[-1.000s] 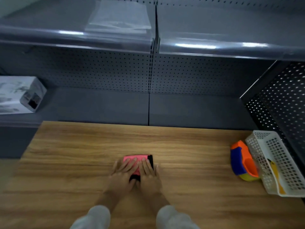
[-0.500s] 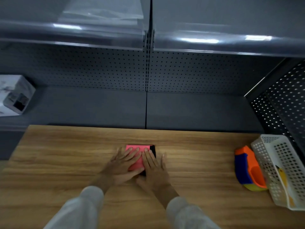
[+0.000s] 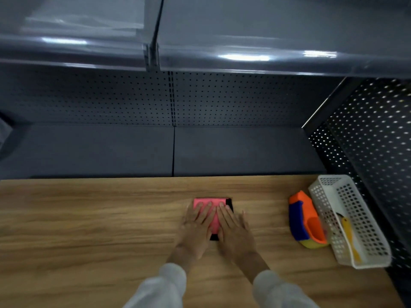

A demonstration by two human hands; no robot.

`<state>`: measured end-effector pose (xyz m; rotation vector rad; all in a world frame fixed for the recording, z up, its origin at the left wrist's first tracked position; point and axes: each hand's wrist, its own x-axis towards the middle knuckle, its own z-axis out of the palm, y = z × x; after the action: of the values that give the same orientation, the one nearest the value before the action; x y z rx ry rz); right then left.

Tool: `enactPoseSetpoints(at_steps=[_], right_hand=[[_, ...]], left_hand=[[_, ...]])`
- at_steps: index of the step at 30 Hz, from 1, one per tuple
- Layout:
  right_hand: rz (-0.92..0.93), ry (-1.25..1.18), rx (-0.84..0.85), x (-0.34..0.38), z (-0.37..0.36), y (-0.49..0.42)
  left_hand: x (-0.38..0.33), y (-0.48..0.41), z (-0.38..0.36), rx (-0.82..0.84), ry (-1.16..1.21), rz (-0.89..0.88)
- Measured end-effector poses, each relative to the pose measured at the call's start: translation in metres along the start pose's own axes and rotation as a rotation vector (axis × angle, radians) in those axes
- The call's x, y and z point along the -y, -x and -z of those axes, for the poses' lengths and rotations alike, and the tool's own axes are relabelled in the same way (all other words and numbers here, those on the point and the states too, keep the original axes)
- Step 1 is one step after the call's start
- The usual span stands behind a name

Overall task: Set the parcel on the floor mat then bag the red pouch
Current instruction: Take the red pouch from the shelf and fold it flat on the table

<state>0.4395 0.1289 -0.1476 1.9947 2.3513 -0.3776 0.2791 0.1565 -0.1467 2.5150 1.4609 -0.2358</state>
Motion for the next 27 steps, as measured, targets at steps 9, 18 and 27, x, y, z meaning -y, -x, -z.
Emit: enactPoseSetpoints(at_steps=[9, 18, 27], right_hand=[[-0.130, 0.015, -0.040, -0.071, -0.018, 0.053], [-0.213, 0.004, 0.077, -0.055, -0.035, 0.123], [-0.128, -0.020, -0.044, 0.007, -0.041, 0.113]], left_hand=[[-0.080, -0.011, -0.025, 0.043, 0.065, -0.056], [-0.114, 0.050, -0.044, -0.009, 0.114, -0.068], [-0.059, 0.090, -0.046, -0.020, 0.083, -0.046]])
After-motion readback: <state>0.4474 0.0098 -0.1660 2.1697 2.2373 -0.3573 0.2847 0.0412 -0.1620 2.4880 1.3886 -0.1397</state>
